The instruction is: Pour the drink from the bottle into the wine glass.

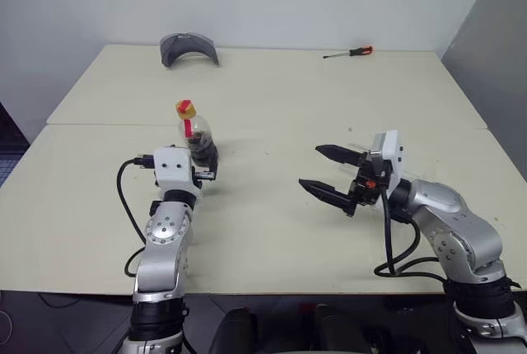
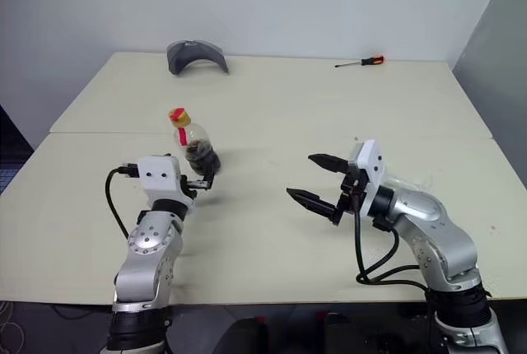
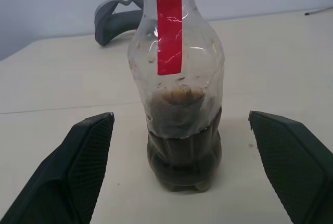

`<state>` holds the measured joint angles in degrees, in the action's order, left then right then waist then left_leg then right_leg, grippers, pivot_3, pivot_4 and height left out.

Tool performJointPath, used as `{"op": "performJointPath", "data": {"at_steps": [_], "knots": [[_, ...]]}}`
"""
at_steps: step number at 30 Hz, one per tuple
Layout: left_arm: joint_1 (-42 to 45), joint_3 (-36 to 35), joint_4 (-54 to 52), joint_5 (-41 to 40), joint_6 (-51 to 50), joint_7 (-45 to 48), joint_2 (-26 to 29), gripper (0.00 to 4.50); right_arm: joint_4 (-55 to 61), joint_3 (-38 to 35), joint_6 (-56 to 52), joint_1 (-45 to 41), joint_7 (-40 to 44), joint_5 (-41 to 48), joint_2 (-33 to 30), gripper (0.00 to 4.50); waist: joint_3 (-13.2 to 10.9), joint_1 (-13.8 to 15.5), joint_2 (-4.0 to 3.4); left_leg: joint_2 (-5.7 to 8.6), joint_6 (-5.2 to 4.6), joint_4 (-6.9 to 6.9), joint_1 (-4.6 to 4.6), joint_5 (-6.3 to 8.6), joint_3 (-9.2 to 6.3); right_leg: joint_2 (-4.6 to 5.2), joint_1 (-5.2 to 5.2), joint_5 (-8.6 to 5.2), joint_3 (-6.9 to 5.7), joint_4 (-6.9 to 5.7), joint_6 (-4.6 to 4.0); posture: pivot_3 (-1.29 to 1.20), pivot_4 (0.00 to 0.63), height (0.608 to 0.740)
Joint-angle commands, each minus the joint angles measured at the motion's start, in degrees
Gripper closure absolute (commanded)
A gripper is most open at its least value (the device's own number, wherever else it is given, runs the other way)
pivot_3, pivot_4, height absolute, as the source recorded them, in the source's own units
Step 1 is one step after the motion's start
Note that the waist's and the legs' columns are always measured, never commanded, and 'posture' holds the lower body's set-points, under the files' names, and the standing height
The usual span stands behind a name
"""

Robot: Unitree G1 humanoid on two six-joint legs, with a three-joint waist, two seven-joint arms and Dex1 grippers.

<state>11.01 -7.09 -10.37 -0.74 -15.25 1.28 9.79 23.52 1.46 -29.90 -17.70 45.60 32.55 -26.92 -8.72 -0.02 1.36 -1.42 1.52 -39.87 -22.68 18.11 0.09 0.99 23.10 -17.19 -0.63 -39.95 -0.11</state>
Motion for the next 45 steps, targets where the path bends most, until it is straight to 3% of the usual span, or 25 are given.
{"op": "performJointPath", "data": {"at_steps": [1,33,36,41,45], "knots": [[2.56,0.09,1.5,1.11,3.13,-0.73,0.35,0.04,1.0,-0.3,2.13,-0.56,0.57,-0.4,-0.48,0.0,0.0,0.01,0.0,0.0,0.0,0.0,0.0,0.0,0.01,0.0,0.0,0.0,0.0,0.0,0.0,0.0,0.15,0.74],[23.3,-2.63,42.25,-0.43,27.93,-1.63,2.09,0.04,0.35,-0.84,2.21,-2.67,0.27,-1.48,-1.56,0.0,0.0,0.04,0.0,0.01,0.05,-0.03,-0.03,-0.03,0.03,0.01,0.05,0.0,-0.03,-0.02,0.0,0.0,0.15,0.74],[24.05,-2.97,43.96,-1.3,30.24,-0.81,1.99,0.64,0.13,-0.86,2.27,-2.93,0.27,-1.44,-1.77,0.0,0.0,0.04,0.01,0.02,0.13,-0.03,-0.02,-0.07,0.02,0.02,0.05,0.0,-0.04,-0.01,0.0,0.0,0.15,0.74],[24.41,-2.89,44.85,-1.55,31.71,-0.45,2.32,2.04,0.07,-0.75,2.45,-2.86,0.36,-1.56,-1.89,0.0,0.0,0.03,0.01,0.02,0.16,-0.03,-0.03,-0.09,0.03,0.02,0.06,0.0,-0.04,-0.02,0.0,0.0,0.15,0.74],[24.4,-2.86,44.77,-1.73,32.06,-0.4,2.31,2.45,-0.03,-0.67,2.35,-3.05,0.36,-1.46,-1.81,0.0,-0.01,0.03,0.01,0.02,0.16,-0.04,-0.04,-0.09,0.03,0.02,0.06,0.01,-0.04,-0.02,0.0,0.0,0.15,0.74]]}}
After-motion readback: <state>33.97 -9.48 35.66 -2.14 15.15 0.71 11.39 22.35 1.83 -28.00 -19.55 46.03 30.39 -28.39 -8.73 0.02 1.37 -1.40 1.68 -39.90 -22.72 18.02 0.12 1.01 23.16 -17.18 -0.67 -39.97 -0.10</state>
